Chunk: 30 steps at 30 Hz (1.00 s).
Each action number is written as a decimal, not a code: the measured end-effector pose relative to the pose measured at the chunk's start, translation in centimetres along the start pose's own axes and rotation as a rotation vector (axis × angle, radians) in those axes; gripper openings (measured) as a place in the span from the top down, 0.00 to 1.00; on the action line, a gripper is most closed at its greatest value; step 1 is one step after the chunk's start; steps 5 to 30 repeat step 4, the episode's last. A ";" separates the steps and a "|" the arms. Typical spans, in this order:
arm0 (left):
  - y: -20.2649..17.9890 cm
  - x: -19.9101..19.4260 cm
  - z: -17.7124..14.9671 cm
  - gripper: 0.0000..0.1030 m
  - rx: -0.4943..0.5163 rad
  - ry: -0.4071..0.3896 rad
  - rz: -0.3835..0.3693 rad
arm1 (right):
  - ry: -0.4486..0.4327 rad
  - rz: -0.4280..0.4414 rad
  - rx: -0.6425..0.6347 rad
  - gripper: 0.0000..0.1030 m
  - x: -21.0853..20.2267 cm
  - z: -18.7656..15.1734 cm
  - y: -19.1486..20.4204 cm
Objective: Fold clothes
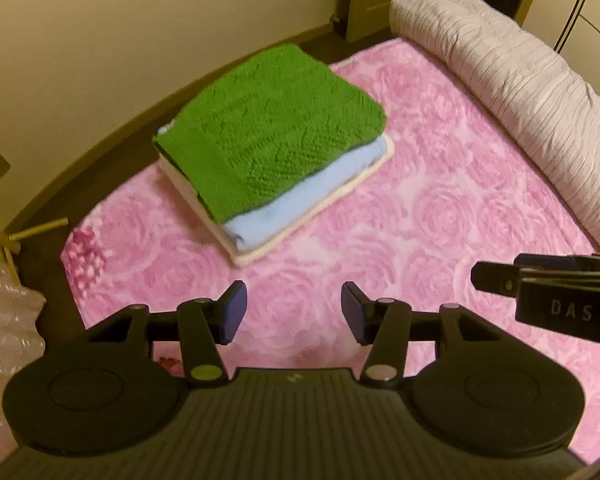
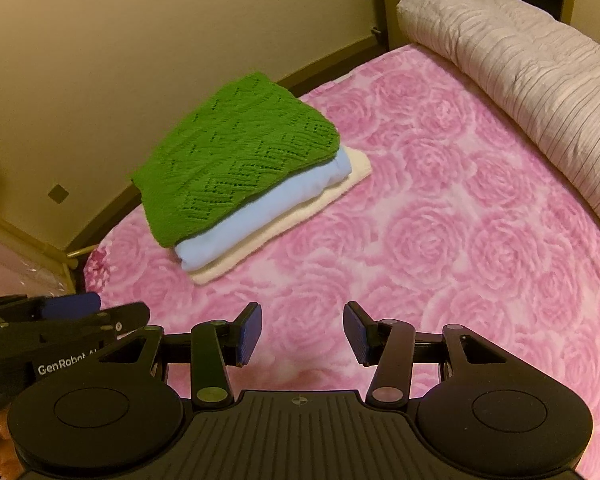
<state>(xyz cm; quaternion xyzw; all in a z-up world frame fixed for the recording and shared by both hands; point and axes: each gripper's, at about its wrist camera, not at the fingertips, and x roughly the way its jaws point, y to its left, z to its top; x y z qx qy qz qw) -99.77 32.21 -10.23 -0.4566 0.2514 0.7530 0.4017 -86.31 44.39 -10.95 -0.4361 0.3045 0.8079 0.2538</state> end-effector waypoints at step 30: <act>0.7 -1.3 -0.2 0.54 0.011 -0.046 0.008 | -0.021 0.001 0.000 0.52 -1.0 -0.7 1.1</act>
